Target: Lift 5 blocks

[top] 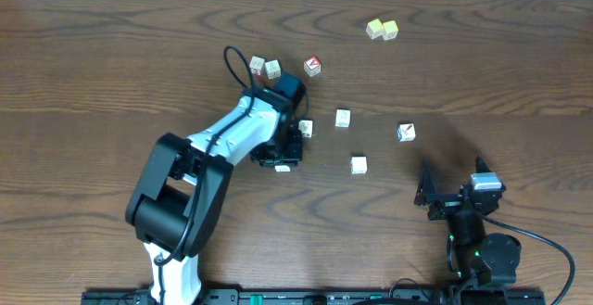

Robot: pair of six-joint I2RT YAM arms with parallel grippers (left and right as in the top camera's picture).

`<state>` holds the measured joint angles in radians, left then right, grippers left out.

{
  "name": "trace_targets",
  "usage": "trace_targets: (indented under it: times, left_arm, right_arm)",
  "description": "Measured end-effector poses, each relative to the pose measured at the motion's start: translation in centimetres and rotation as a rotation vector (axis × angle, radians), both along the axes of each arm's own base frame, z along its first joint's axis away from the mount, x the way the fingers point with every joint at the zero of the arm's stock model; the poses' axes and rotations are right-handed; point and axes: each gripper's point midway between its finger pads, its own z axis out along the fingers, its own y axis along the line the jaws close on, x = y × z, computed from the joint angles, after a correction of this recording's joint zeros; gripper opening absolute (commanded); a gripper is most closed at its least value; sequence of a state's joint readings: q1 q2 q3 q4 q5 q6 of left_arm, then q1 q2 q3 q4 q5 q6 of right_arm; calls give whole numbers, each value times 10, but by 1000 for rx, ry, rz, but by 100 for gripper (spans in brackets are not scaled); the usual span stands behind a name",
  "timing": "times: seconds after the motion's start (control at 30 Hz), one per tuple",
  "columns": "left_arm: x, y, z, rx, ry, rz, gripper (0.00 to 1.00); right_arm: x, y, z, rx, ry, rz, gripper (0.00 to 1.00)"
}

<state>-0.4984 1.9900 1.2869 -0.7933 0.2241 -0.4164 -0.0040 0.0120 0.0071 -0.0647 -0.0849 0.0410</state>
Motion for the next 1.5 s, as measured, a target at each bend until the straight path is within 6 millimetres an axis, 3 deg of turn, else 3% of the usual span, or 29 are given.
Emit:
trace_targets:
  times: [0.03,0.1,0.27,0.53,0.63,0.9,1.03,1.27,1.5]
  left_arm:
    - [-1,0,0,15,-6,-3,30]
    - [-1,0,-1,42,-19,-8,42]
    - [-2,5,-2,73,-20,4,45]
    - [-12,14,1,109,23,13,64]
    - [-8,12,10,99,8,11,64]
    - [17,-4,65,-6,-157,19,65]
    - [35,-14,82,-65,-255,32,65]
    - [71,-41,86,-152,-396,28,65]
    - [84,-56,57,-157,-407,14,64]
  right_arm:
    - [0,0,0,0,0,0,99]
    - [0,0,0,0,0,0,99]
    - [0,0,0,0,0,0,99]
    - [0,0,0,0,0,0,99]
    - [0,0,0,0,0,0,99]
    - [0,0,0,0,0,0,99]
    - [0,0,0,0,0,0,99]
    - [0,0,0,0,0,0,99]
    - [0,0,0,0,0,0,99]
